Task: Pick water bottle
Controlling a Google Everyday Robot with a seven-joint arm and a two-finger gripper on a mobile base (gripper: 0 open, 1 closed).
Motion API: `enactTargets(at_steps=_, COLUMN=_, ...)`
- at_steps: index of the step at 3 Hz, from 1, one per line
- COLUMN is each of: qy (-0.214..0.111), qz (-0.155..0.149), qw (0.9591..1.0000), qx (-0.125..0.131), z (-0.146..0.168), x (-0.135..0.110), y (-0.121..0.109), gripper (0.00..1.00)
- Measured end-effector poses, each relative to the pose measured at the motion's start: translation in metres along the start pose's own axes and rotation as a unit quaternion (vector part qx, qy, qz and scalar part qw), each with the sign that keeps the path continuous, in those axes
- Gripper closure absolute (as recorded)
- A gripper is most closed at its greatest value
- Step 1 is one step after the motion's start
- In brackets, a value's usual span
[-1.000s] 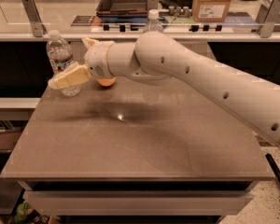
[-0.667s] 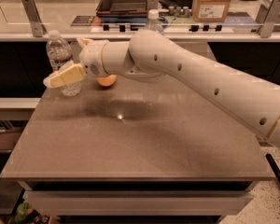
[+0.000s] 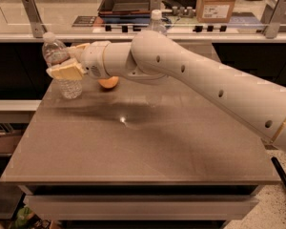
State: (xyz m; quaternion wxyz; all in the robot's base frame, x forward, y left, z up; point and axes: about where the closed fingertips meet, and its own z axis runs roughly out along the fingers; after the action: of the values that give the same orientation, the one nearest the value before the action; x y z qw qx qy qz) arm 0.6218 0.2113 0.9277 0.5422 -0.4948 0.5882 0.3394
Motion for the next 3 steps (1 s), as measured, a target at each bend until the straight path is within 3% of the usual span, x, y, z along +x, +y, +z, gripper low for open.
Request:
enactTargets(at_steps=2, qy=-0.001, qz=-0.001, qw=1.0, qx=-0.004, z=0.0031, x=-0.002, y=0.0036, gripper=0.88)
enactTargets(at_steps=3, qy=-0.001, qz=-0.002, qw=1.0, qx=-0.005, z=0.0046, x=-0.0031, y=0.0054, gripper=1.0)
